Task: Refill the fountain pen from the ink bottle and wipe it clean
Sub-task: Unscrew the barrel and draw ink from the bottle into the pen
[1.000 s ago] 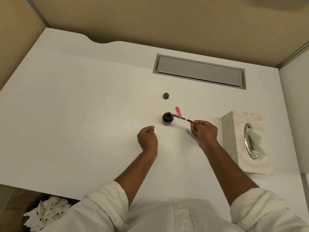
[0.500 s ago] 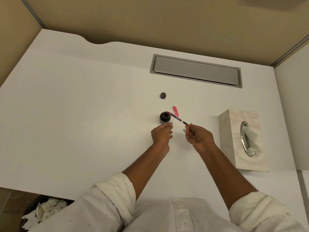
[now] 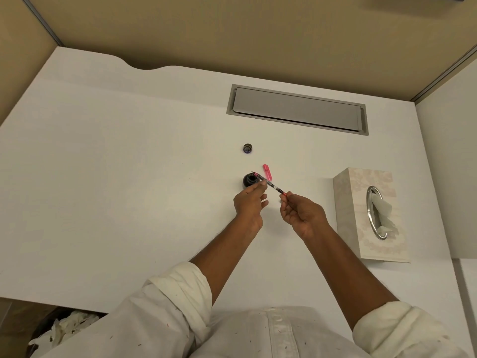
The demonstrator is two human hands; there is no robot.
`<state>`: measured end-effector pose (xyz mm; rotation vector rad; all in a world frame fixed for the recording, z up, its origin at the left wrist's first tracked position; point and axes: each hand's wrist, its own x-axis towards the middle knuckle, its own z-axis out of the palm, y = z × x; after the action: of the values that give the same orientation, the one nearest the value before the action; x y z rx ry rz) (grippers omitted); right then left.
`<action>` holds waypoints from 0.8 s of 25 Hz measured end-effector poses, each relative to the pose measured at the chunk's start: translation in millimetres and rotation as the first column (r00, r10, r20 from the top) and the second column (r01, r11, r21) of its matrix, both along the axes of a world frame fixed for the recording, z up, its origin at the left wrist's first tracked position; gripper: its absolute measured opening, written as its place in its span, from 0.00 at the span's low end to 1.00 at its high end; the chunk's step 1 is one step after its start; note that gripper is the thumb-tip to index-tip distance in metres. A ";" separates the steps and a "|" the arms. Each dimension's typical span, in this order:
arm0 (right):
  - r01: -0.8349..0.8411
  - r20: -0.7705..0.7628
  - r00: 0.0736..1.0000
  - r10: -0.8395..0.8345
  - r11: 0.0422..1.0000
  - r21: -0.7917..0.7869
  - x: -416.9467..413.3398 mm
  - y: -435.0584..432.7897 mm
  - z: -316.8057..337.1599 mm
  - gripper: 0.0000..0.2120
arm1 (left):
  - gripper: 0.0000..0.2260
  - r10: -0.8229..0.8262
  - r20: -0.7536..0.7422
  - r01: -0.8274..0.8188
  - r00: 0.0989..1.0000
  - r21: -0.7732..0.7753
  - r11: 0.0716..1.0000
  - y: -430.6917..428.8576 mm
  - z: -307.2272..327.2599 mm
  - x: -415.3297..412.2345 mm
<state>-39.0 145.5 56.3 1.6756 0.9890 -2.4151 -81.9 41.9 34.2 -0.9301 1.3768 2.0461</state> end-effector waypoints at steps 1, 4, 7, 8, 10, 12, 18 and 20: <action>0.004 -0.005 1.000 -0.004 1.000 -0.009 0.3 -0.6 0.7 0.04 | 0.11 0.004 -0.005 -0.004 1.000 0.006 1.000 0.9 0.7 -0.5; 0.018 -0.020 1.000 -0.019 0.999 -0.033 0.6 -2.5 2.5 0.03 | 0.10 0.012 -0.019 -0.011 1.000 0.037 0.999 2.3 3.3 -3.3; 0.024 -0.025 0.999 -0.025 0.998 -0.059 2.8 -3.3 5.1 0.03 | 0.05 0.015 -0.026 -0.013 1.000 0.055 0.998 2.8 5.4 -5.9; 0.022 -0.023 0.999 -0.024 0.998 -0.066 3.9 -3.6 5.2 0.03 | 0.04 0.012 -0.030 -0.011 0.999 0.052 0.999 2.9 5.8 -6.6; 0.017 -0.024 1.000 -0.019 0.996 -0.082 6.5 -5.0 6.6 0.03 | 0.05 0.004 -0.035 -0.003 0.999 0.041 0.999 3.2 6.3 -7.7; -0.015 -0.015 1.000 0.014 0.998 -0.066 9.0 -7.1 6.6 0.02 | 0.05 -0.003 -0.040 0.005 0.999 0.043 0.999 2.5 6.6 -8.2; -0.374 0.291 0.927 0.235 0.593 0.713 27.2 -2.6 8.8 0.11 | 0.12 -0.054 -0.066 0.051 0.996 -0.050 0.997 -2.4 2.8 -9.8; -0.318 0.258 0.944 0.204 0.364 0.876 36.2 9.5 16.0 0.10 | 0.12 -0.057 -0.078 0.053 0.995 -0.062 0.997 -6.3 1.3 -10.8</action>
<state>-2.9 155.0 72.3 1.5393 2.6491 -1.5068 -92.7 35.6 35.4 -0.8341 1.4969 2.0303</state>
